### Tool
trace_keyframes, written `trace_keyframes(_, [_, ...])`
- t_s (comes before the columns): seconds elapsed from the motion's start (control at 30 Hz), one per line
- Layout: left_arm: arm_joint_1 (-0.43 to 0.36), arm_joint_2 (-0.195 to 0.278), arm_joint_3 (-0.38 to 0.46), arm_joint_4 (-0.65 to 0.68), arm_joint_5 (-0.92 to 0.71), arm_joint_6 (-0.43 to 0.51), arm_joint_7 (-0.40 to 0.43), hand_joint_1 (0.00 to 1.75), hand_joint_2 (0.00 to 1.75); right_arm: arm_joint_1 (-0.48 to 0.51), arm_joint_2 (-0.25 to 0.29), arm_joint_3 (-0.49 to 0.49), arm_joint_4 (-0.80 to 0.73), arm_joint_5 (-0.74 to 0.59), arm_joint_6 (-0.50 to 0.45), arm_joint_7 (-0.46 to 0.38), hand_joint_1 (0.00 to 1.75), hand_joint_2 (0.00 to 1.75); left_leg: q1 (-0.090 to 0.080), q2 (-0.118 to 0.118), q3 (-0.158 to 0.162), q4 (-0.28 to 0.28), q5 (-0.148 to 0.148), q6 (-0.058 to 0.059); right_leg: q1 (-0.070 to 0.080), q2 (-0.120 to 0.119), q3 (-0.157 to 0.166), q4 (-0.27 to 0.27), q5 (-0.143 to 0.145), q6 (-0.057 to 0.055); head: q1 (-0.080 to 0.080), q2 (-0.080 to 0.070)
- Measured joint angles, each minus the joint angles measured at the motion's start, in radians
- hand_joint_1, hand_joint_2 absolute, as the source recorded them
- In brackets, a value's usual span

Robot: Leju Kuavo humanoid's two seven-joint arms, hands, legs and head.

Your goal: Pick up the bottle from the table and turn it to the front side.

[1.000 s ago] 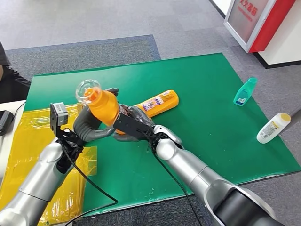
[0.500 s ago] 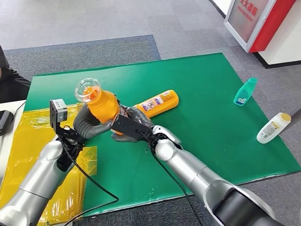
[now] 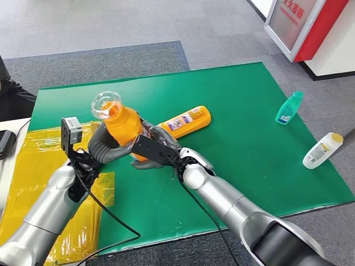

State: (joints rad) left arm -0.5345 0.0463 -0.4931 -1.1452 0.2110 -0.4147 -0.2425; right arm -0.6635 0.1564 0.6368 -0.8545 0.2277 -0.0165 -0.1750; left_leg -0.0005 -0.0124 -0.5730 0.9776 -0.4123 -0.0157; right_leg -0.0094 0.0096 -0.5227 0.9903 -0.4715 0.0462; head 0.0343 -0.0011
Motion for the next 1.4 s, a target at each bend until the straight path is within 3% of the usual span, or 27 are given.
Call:
trace_keyframes(0.03, [0.0, 0.0, 0.0, 0.0, 0.0, 0.0, 0.0, 1.75, 1.75, 0.0, 0.0, 0.0, 0.0, 0.0, -0.002, 0.0, 0.0, 0.0, 0.0, 0.0, 0.0, 0.0, 0.0, 0.0, 0.0, 0.0, 0.0, 0.0, 0.0, 0.0, 0.0, 0.0])
trace_keyframes(0.47, [0.005, 0.025, 0.005, -0.008, -0.001, 0.027, -0.004, 1.75, 1.75, 0.059, -0.026, -0.05, 0.011, -0.014, -0.109, -0.016, 0.0, 0.0, 0.0, 0.0, 0.0, 0.0, 0.0, 0.0, 0.0, 0.0, 0.0, 0.0, 0.0, 0.0, 0.0, 0.0])
trace_keyframes(0.7, [0.058, 0.069, 0.043, -0.03, -0.02, 0.043, -0.003, 1.75, 1.75, 0.123, -0.086, -0.183, -0.038, -0.035, -0.18, -0.03, 0.0, 0.0, 0.0, 0.0, -0.001, 0.0, 0.0, 0.0, 0.0, 0.0, 0.0, 0.0, 0.0, 0.0, 0.0, 0.0])
trace_keyframes(1.1, [0.113, 0.13, 0.088, -0.069, -0.039, 0.048, -0.002, 1.75, 1.75, 0.2, -0.154, -0.33, -0.144, -0.083, -0.158, -0.06, 0.0, 0.0, 0.0, 0.0, -0.001, 0.0, 0.0, 0.0, 0.0, 0.0, -0.001, 0.0, 0.0, 0.0, 0.0, 0.0])
trace_keyframes(1.23, [0.106, 0.171, 0.1, -0.082, -0.057, 0.03, 0.024, 1.75, 1.75, 0.229, -0.17, -0.371, -0.174, -0.088, -0.157, -0.072, 0.0, 0.0, 0.0, 0.0, -0.001, 0.0, 0.0, 0.0, 0.0, 0.0, -0.001, 0.0, 0.0, 0.0, 0.0, 0.0])
trace_keyframes(1.4, [0.03, 0.265, 0.114, -0.087, -0.024, -0.032, 0.129, 1.75, 1.75, 0.26, -0.179, -0.408, -0.196, -0.092, -0.159, -0.084, 0.0, 0.0, 0.001, 0.0, -0.001, 0.0, 0.001, -0.001, 0.001, 0.0, -0.002, 0.0, 0.001, -0.001, 0.0, 0.0])
